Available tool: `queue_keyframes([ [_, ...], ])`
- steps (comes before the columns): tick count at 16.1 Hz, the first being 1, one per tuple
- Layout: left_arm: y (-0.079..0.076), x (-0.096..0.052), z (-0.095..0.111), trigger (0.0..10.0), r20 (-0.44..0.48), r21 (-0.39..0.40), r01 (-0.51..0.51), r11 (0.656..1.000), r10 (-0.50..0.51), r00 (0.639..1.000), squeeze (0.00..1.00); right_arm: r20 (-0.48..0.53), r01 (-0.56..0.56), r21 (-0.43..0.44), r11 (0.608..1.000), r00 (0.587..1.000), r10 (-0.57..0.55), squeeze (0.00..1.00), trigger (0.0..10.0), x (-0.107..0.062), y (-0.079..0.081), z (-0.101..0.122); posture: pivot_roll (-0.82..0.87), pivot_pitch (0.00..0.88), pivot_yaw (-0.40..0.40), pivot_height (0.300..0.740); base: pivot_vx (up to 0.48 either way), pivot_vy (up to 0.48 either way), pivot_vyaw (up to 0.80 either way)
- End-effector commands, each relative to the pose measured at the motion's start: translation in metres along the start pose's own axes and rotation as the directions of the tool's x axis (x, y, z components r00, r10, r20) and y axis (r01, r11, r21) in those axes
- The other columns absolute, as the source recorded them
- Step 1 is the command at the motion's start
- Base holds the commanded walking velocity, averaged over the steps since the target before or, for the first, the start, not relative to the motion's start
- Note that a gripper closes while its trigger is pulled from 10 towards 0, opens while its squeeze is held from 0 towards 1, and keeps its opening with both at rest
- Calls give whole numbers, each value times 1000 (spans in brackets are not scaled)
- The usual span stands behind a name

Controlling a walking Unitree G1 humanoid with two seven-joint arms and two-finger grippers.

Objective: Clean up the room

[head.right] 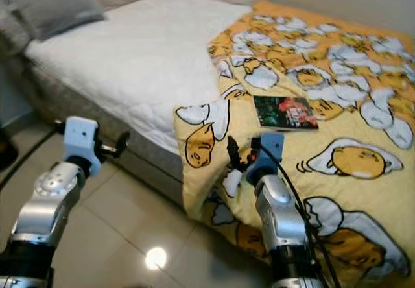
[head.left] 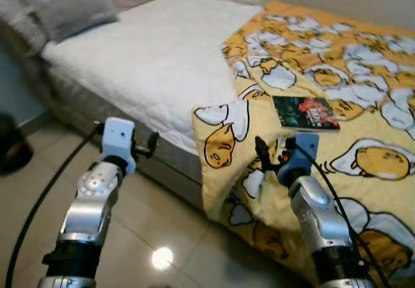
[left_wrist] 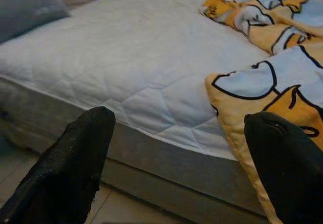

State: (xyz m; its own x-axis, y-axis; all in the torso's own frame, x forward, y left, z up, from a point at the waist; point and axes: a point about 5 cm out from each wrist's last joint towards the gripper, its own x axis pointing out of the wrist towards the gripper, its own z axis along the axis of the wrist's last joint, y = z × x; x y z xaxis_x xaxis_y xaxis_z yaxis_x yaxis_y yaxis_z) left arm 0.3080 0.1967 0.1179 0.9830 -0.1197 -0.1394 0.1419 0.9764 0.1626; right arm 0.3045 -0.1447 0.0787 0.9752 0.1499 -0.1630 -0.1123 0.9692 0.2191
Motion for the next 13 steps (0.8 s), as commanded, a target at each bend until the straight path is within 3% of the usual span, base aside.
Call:
queue_keyframes([
  [1, 3, -2, -3, 10000, -11, 9, -7, 1000, 7, 1000, 1000, -7, -13, -5, 1000, 1000, 13, 0, 10000, 1, 5, -2, -6, 0, -2, 740, 0, -480, 800],
  [2, 3, -2, -3, 10000, -11, 10, -7, 1000, 7, 1000, 1000, -9, -11, -6, 1000, 1000, 11, 0, 10000, 1, 5, -2, -6, 0, -2, 740, 0, -480, 800],
  [8, 1, -2, -3, 10000, -12, 16, -2, 1000, 2, 1000, 1000, -12, 25, 12, 1000, 1000, -25, 0, 10000, 0, -1, -4, -7, 0, -1, 740, 0, -464, 0],
  [9, 1, -2, -3, 10000, -12, 7, 0, 1000, 0, 1000, 1000, -12, 26, 14, 1000, 1000, -26, 0, 10000, 0, -1, -4, -6, 0, -1, 740, 0, 0, 0],
  [11, 1, -2, -3, 10000, -14, 2, 3, 1000, -3, 1000, 867, -14, 27, 19, 999, 1000, -27, 0, 10000, 0, 0, -4, -6, 0, -1, 740, 0, 0, 0],
  [13, -1, -2, -3, 10000, -8, -5, 25, 1000, -25, 1000, 859, -17, 29, 24, 999, 999, -29, 0, 10000, 1, 0, -4, -5, 0, -1, 740, 0, 0, 0],
])
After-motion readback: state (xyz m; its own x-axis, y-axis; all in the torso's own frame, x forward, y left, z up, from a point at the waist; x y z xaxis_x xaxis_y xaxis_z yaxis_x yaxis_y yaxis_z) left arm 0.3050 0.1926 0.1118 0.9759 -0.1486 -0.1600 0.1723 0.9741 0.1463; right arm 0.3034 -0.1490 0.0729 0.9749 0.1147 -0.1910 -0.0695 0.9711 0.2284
